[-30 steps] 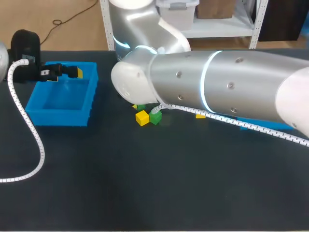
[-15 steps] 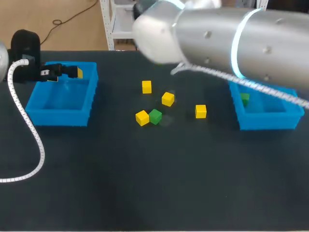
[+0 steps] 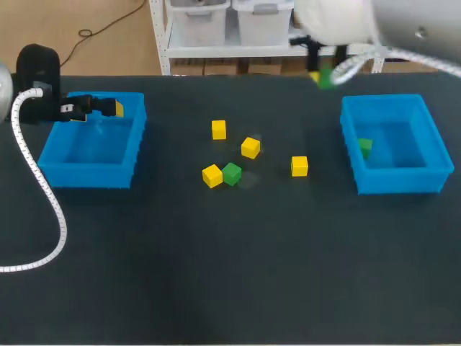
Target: Put the green cubes in the right bin and the yellow cubes in the left bin.
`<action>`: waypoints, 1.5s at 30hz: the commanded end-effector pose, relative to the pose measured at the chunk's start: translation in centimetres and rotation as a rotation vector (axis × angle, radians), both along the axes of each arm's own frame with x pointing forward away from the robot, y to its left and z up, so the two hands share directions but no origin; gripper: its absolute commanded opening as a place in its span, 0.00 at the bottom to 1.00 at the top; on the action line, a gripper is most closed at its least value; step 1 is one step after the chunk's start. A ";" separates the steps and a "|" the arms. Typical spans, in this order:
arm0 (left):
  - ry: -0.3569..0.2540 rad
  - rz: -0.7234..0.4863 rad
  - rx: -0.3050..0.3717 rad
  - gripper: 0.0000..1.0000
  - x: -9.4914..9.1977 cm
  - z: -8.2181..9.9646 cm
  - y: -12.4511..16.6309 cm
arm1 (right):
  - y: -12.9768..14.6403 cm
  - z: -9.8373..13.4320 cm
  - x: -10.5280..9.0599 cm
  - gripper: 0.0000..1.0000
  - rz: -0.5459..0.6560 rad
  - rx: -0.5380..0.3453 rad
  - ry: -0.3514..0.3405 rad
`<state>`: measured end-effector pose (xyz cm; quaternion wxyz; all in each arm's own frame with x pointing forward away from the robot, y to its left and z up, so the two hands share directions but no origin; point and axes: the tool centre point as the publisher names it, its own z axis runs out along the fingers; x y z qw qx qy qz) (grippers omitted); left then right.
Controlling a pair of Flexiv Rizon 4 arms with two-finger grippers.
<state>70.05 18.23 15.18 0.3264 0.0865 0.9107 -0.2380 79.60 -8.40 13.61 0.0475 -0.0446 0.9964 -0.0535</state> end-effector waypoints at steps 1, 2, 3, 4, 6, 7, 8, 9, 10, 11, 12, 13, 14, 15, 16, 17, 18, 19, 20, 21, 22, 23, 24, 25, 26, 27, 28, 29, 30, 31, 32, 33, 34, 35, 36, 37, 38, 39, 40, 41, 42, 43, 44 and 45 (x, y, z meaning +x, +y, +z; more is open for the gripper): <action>-0.006 -0.005 -0.008 1.00 0.0 -0.2 0.2 | -3.5 -2.0 -4.5 0.00 -0.006 0.021 -0.289; -0.006 -0.005 -0.008 1.00 0.0 -0.2 0.2 | -4.3 -2.6 -4.7 0.00 -0.026 0.011 -0.275; -0.006 -0.005 -0.008 1.00 0.0 -0.2 0.2 | -4.8 -2.9 -4.9 0.00 -0.040 0.007 -0.267; -0.006 -0.005 -0.008 1.00 0.0 -0.2 0.2 | -5.2 -3.1 -5.0 0.00 -0.050 0.003 -0.261; -0.006 -0.005 -0.008 1.00 0.0 -0.2 0.2 | -6.3 -3.5 -5.3 0.00 -0.083 -0.008 -0.247; -0.006 -0.005 -0.008 1.00 0.0 -0.2 0.2 | -6.6 -3.6 -5.4 0.00 -0.090 -0.011 -0.245; -0.006 -0.005 -0.008 1.00 0.0 -0.2 0.2 | -7.2 -3.9 -5.6 0.00 -0.108 -0.018 -0.238; -0.006 -0.005 -0.008 1.00 0.0 -0.2 0.2 | -7.6 -4.0 -5.7 0.00 -0.116 -0.020 -0.233; -0.006 -0.005 -0.008 1.00 0.0 -0.2 0.2 | -8.0 -4.2 -5.8 0.00 -0.128 -0.028 -0.229; -0.006 -0.005 -0.008 1.00 0.0 -0.2 0.2 | -8.7 -4.5 -6.0 0.00 -0.148 -0.029 -0.222; -0.006 -0.005 -0.008 1.00 0.0 -0.2 0.2 | -9.1 -4.7 -6.1 0.00 -0.160 -0.034 -0.216; -0.006 -0.005 -0.008 1.00 0.0 -0.2 0.2 | -9.4 -4.9 -6.2 0.00 -0.168 -0.035 -0.212; -0.006 -0.005 -0.008 1.00 0.0 -0.2 0.2 | -9.7 -5.1 -6.3 0.00 -0.174 -0.037 -0.207; -0.006 -0.005 -0.008 1.00 0.0 -0.2 0.2 | -9.9 -5.3 -6.3 0.00 -0.175 -0.039 -0.203; -0.006 -0.005 -0.008 1.00 0.0 -0.2 0.2 | -10.0 -5.5 -6.4 0.00 -0.181 -0.042 -0.198; -0.006 -0.005 -0.008 1.00 0.0 -0.2 0.2 | -10.1 -5.6 -6.4 0.00 -0.183 -0.047 -0.192; -0.006 -0.005 -0.008 1.00 0.0 -0.2 0.2 | -10.0 -5.7 -6.5 0.00 -0.187 -0.053 -0.190; -0.006 -0.005 -0.008 1.00 0.0 -0.2 0.2 | -10.1 -5.8 -6.5 0.00 -0.188 -0.053 -0.190; -0.006 -0.005 -0.008 1.00 0.0 -0.2 0.2 | -10.1 -5.8 -6.5 0.25 -0.191 -0.053 -0.189; -0.006 -0.005 -0.008 1.00 0.0 -0.2 0.2 | -10.1 -5.8 -6.4 0.80 -0.194 -0.052 -0.187; -0.006 -0.005 -0.008 1.00 0.0 -0.2 0.2 | -10.0 -5.7 -6.3 1.00 -0.195 -0.050 -0.188; -0.006 -0.005 -0.008 1.00 0.0 -0.2 0.2 | -9.9 -5.4 -6.1 1.00 -0.196 -0.048 -0.193; -0.006 -0.005 -0.008 1.00 0.0 -0.2 0.2 | -9.7 -5.1 -5.9 1.00 -0.194 -0.046 -0.199; -0.006 -0.005 -0.008 1.00 0.0 -0.2 0.2 | -9.5 -4.7 -5.7 1.00 -0.192 -0.042 -0.203; -0.006 -0.005 -0.008 1.00 0.0 -0.2 0.2 | -9.1 -4.2 -5.4 1.00 -0.185 -0.036 -0.214; -0.006 -0.005 -0.008 1.00 0.0 -0.2 0.2 | -8.6 -3.6 -5.1 1.00 -0.173 -0.037 -0.225; -0.006 -0.005 -0.008 1.00 0.0 -0.2 0.2 | -8.1 -3.1 -4.8 1.00 -0.165 -0.038 -0.232; -0.006 -0.005 -0.008 1.00 0.0 -0.2 0.2 | -7.7 -2.6 -4.5 1.00 -0.145 -0.037 -0.241; -0.006 -0.005 -0.008 1.00 0.0 -0.2 0.2 | -7.2 -2.0 -4.1 1.00 -0.124 -0.037 -0.255; -0.006 -0.005 -0.008 1.00 0.0 -0.2 0.2 | -6.7 -1.3 -3.8 1.00 -0.101 -0.041 -0.269; -0.006 -0.005 -0.008 1.00 0.0 -0.2 0.2 | -6.1 -0.5 -3.5 1.00 -0.063 -0.044 -0.285; -0.006 -0.005 -0.008 1.00 0.0 -0.2 0.2 | -5.4 0.2 -3.1 1.00 -0.016 -0.043 -0.299; -0.006 -0.005 -0.008 1.00 0.0 -0.2 0.2 | -4.6 1.0 -2.7 1.00 0.056 -0.041 -0.310; -0.006 -0.005 -0.008 1.00 0.0 -0.2 0.2 | -3.6 1.8 -2.3 1.00 0.132 -0.040 -0.325; -0.006 -0.005 -0.008 1.00 0.0 -0.2 0.2 | -2.6 2.5 -1.9 1.00 0.207 -0.051 -0.336; -0.006 -0.005 -0.008 1.00 0.0 -0.2 0.2 | -1.5 3.2 -1.6 1.00 0.283 -0.063 -0.346; -0.006 -0.005 -0.008 1.00 0.0 -0.2 0.2 | -0.5 3.9 -1.3 1.00 0.356 -0.069 -0.355; -0.006 -0.005 -0.008 1.00 0.0 -0.2 0.2 | 0.5 4.5 -1.1 1.00 0.424 -0.078 -0.360; -0.006 -0.005 -0.008 1.00 0.0 -0.2 0.2 | 1.5 5.1 -0.8 1.00 0.499 -0.085 -0.363; -0.006 -0.005 -0.008 1.00 0.0 -0.2 0.2 | 2.6 5.6 -0.5 1.00 0.575 -0.090 -0.365; -0.006 -0.005 -0.008 1.00 0.0 -0.2 0.2 | 3.6 6.0 -0.4 1.00 0.637 -0.101 -0.362; -0.006 -0.005 -0.008 1.00 0.0 -0.2 0.2 | 4.7 6.3 -0.1 1.00 0.707 -0.101 -0.361; -0.006 -0.005 -0.008 1.00 0.0 -0.2 0.2 | 5.7 6.6 0.0 1.00 0.776 -0.105 -0.356; -0.006 -0.005 -0.008 1.00 0.0 -0.2 0.2 | 6.7 6.8 0.1 1.00 0.844 -0.116 -0.349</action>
